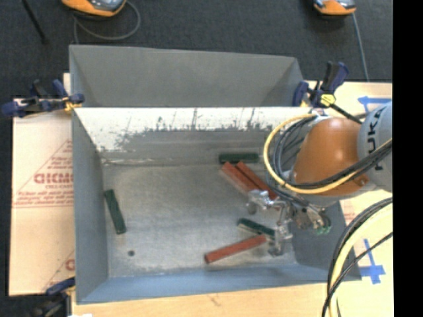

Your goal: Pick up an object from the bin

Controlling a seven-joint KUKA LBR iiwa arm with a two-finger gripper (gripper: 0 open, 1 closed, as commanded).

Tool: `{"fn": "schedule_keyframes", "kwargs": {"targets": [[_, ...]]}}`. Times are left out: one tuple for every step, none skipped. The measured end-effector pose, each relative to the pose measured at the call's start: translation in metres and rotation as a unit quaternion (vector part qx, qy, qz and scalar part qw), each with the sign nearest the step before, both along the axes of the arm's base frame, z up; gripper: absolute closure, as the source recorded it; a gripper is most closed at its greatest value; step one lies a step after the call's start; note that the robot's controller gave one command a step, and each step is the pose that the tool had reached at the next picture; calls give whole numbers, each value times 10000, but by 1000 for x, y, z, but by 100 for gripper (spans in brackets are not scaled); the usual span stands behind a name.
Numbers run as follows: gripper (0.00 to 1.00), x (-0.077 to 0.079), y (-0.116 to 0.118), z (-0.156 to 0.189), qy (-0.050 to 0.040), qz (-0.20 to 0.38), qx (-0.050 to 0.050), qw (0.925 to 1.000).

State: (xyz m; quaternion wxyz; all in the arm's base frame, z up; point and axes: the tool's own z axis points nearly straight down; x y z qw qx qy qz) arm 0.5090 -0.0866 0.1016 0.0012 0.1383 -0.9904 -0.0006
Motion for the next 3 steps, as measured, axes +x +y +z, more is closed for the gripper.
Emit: {"fn": "schedule_keyframes", "kwargs": {"targets": [[0, 6, 4, -32, -28, 201, -11, 9998], [100, 7, 4, -30, -40, 212, -15, 9998], [100, 23, -5, 145, -64, 1945, -23, 9809]]}}
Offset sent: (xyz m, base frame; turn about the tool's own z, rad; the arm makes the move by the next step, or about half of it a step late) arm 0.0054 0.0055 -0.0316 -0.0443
